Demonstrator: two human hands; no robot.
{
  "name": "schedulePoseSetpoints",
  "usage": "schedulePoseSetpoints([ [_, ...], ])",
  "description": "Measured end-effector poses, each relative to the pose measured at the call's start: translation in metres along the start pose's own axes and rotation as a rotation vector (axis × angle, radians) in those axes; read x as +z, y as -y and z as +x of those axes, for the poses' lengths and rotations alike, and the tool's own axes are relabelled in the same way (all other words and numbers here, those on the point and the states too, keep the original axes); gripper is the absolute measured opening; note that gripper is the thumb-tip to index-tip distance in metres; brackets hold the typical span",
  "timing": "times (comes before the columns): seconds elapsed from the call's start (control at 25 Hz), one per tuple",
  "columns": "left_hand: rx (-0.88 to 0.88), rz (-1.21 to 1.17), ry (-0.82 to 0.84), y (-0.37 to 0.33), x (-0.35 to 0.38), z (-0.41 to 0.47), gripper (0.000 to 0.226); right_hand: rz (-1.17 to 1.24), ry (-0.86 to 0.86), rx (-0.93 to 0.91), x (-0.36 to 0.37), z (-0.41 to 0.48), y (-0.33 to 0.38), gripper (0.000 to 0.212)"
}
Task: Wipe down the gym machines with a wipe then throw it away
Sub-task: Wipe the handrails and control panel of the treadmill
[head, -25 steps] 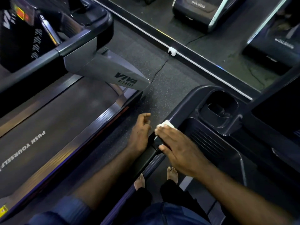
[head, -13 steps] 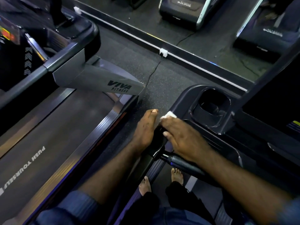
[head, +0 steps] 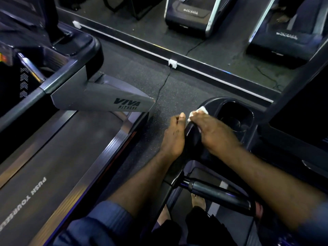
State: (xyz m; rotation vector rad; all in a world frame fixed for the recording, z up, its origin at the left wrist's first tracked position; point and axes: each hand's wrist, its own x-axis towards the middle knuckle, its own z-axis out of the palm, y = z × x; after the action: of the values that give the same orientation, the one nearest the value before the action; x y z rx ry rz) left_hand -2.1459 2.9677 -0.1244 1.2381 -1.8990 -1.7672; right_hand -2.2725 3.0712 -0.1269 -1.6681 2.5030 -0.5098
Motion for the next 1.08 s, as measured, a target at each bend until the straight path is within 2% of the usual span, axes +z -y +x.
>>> schedulePoseSetpoints([
  [0.08, 0.006, 0.041, 0.035, -0.003, 0.002, -0.002, 0.064, -0.063, -0.035, 0.088, 0.0, 0.029, -0.028, 0.053],
  [0.16, 0.041, 0.168, 0.071, 0.0, 0.006, -0.008, 0.056, -0.065, -0.038, 0.152, 0.001, 0.032, -0.023, 0.056],
  [0.28, 0.143, 0.232, 0.035, 0.009, 0.009, -0.013, 0.048, 0.017, 0.001, 0.056, 0.008, -0.003, 0.01, 0.049],
  [0.36, 0.158, 0.24, 0.008, 0.011, 0.008, -0.01, 0.043, -0.077, 0.03, -0.01, 0.005, -0.005, 0.007, 0.049],
  [0.4, 0.165, 0.252, 0.003, 0.011, 0.009, -0.01, 0.04, -0.145, 0.022, 0.036, 0.002, 0.008, -0.002, 0.051],
  [0.52, 0.176, 0.267, 0.006, 0.008, 0.01, -0.011, 0.034, -0.25, 0.061, 0.344, -0.016, 0.05, -0.032, 0.057],
  [0.6, 0.169, 0.273, 0.007, 0.005, 0.009, -0.012, 0.035, -0.255, 0.092, 0.415, -0.019, 0.051, -0.02, 0.061],
  [0.76, 0.175, 0.281, 0.004, 0.008, 0.011, -0.01, 0.04, -0.344, 0.123, 0.235, -0.001, -0.024, 0.04, 0.067],
  [0.84, 0.198, 0.304, 0.008, 0.006, 0.012, -0.01, 0.042, -0.422, 0.132, 0.209, -0.006, -0.013, 0.028, 0.064],
  [1.0, 0.192, 0.347, 0.028, 0.006, 0.011, -0.015, 0.041, -0.382, 0.241, 0.534, -0.026, 0.074, -0.035, 0.063],
  [1.08, 0.193, 0.341, 0.024, 0.004, 0.01, -0.015, 0.042, -0.348, 0.203, 0.566, -0.026, 0.075, -0.036, 0.062],
])
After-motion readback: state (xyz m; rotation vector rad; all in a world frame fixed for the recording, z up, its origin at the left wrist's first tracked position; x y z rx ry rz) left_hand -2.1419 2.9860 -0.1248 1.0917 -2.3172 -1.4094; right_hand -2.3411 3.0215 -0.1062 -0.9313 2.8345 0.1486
